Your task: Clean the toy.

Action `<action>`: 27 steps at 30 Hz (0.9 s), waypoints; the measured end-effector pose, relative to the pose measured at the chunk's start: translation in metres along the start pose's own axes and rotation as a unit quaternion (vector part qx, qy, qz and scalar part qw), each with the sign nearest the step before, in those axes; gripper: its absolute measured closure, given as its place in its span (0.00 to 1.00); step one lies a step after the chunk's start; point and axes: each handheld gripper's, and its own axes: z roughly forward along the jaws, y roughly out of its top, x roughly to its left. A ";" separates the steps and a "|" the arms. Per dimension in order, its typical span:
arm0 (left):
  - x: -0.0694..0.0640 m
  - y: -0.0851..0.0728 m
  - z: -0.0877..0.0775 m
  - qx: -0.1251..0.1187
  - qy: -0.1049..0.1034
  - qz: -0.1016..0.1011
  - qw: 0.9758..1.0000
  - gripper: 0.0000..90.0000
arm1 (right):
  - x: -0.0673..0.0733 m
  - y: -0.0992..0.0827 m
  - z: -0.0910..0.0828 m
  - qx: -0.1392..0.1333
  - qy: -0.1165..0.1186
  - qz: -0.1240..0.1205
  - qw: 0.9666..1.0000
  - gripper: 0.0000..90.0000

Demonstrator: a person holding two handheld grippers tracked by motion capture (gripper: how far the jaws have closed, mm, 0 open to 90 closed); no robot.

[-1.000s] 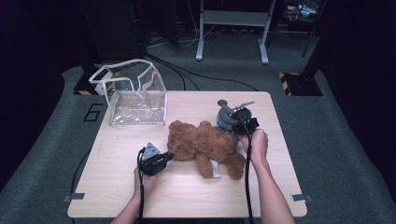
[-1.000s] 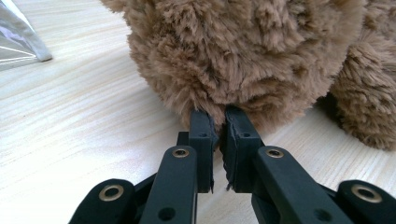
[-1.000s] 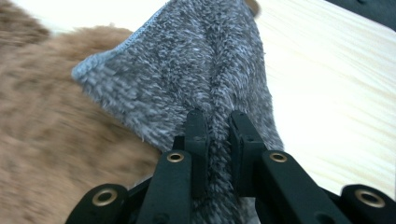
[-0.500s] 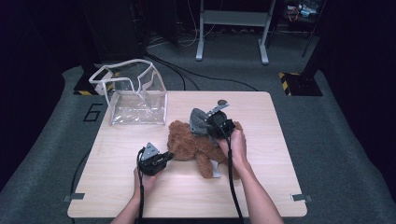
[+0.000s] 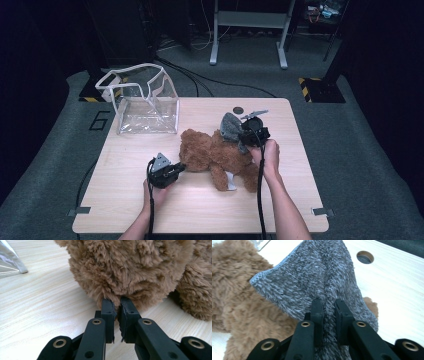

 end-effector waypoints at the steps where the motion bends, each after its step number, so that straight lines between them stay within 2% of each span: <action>1: 0.000 0.000 0.000 -0.001 0.000 0.000 1.000 0.92 | -0.005 -0.002 0.000 -0.001 -0.004 0.005 1.000 0.88; 4: 0.000 0.000 0.000 0.003 -0.002 0.001 1.000 0.92 | -0.011 -0.006 0.000 0.002 -0.010 0.010 1.000 0.88; 6: 0.000 0.000 0.000 0.004 -0.001 0.000 1.000 0.92 | -0.020 -0.012 -0.001 0.005 -0.018 0.022 1.000 0.88; 9: 0.000 0.000 0.000 0.000 0.001 -0.001 1.000 0.92 | -0.028 -0.016 -0.009 0.003 -0.025 0.036 0.999 0.88; 12: 0.000 0.000 0.000 0.004 -0.001 0.001 1.000 0.92 | -0.026 -0.014 -0.031 -0.035 -0.009 0.045 0.998 0.88; 15: 0.000 0.000 0.000 0.003 0.000 0.001 1.000 0.92 | -0.010 -0.006 -0.048 -0.058 0.004 0.026 0.998 0.88; 18: 0.000 0.000 0.000 0.004 0.000 0.001 1.000 0.92 | 0.017 0.003 -0.049 -0.065 0.022 -0.010 0.998 0.88; 22: 0.000 0.000 0.000 0.002 0.000 -0.002 1.000 0.92 | 0.055 0.008 -0.028 -0.053 0.055 -0.041 0.996 0.88; 23: 0.000 0.000 0.000 0.002 0.000 -0.002 1.000 0.92 | 0.055 0.008 -0.028 -0.053 0.055 -0.041 0.996 0.88; 25: 0.000 0.000 0.000 0.004 -0.001 0.000 1.000 0.92 | 0.070 0.007 -0.014 -0.036 0.061 -0.058 0.996 0.88; 26: 0.000 0.000 0.000 0.000 0.002 -0.001 1.000 0.92 | 0.079 0.004 -0.002 -0.020 0.057 -0.075 0.995 0.88; 27: 0.000 0.000 0.000 0.000 0.001 -0.001 1.000 0.92 | 0.080 0.002 0.001 -0.015 0.054 -0.075 0.996 0.88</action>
